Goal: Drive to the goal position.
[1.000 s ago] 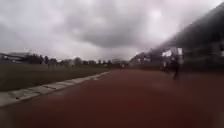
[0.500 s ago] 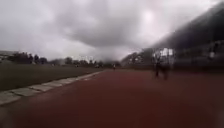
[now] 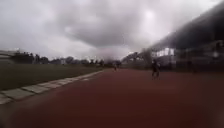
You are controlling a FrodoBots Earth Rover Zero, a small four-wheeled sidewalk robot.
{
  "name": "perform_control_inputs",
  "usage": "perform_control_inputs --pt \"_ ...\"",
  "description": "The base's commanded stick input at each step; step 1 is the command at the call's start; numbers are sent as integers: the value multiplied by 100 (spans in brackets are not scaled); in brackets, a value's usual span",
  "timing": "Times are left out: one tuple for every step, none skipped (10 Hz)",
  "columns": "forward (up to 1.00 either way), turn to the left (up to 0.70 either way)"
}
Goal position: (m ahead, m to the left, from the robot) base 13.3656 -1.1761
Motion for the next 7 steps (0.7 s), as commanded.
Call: perform_control_inputs --pt "50 2" --pt "50 2" --pt "50 2" --pt "50 2" --pt "50 2" --pt "50 2" --pt "50 2"
